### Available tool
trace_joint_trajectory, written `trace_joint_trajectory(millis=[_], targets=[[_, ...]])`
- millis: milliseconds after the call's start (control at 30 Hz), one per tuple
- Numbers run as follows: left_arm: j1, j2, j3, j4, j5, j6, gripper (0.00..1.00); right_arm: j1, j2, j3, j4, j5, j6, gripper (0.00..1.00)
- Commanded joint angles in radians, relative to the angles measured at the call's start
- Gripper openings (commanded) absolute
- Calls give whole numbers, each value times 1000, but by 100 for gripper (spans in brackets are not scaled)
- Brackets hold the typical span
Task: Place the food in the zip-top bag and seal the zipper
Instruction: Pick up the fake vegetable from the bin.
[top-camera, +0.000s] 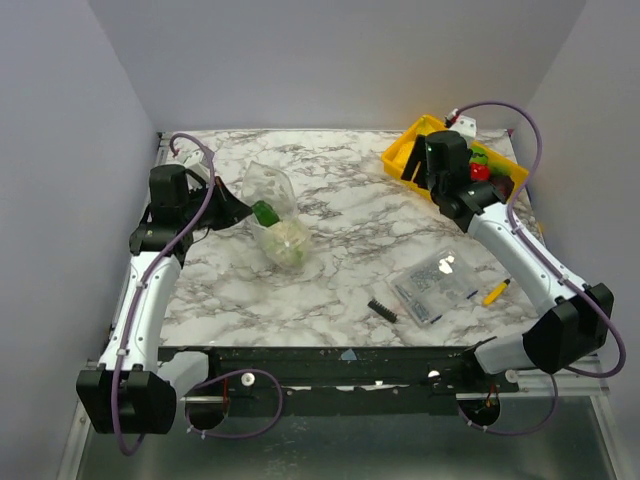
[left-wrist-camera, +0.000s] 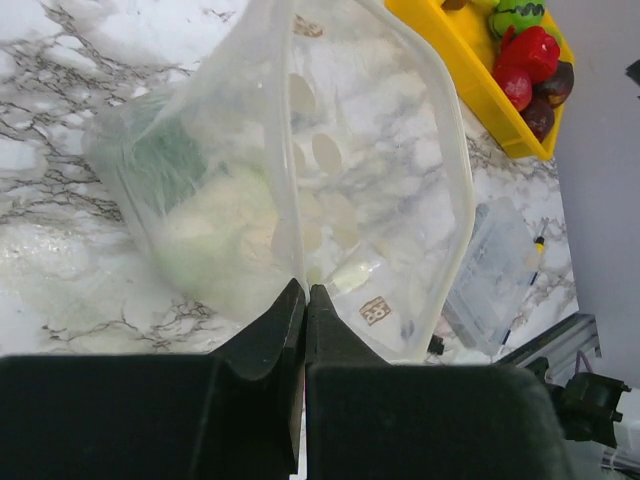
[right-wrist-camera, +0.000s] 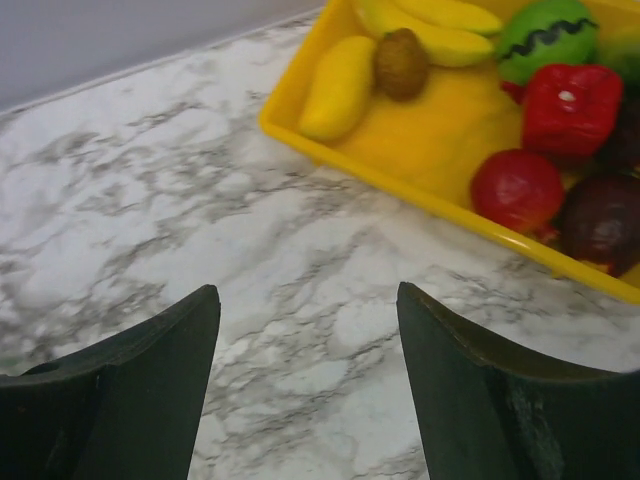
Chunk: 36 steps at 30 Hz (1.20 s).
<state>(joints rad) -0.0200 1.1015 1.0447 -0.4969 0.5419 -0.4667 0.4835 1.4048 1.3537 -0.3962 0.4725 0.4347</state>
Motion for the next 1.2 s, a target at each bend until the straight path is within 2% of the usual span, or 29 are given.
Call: trace_joint_trajectory(millis=[0,200,333,500,733,967,1167], targets=[[7,-52,1,40,-41,25,0,-130,25,-47,30,91,44,74],[11,-7,-2,52,38,5,0,-261,140,-28,34,157,81,74],[11,35,-11,84,139,-37,0,-348,222,-6,68,135,99,75],[11,48,-18,90,157,-46,0,-425,358,94,45,104,106,84],[-10,63,-23,109,194,-60,0,-477,526,224,25,104,37,100],[-37,83,-19,103,205,-59,0,-477,658,357,-32,73,-2,100],[-55,85,-16,90,198,-43,0,-477,666,333,-35,99,4,98]])
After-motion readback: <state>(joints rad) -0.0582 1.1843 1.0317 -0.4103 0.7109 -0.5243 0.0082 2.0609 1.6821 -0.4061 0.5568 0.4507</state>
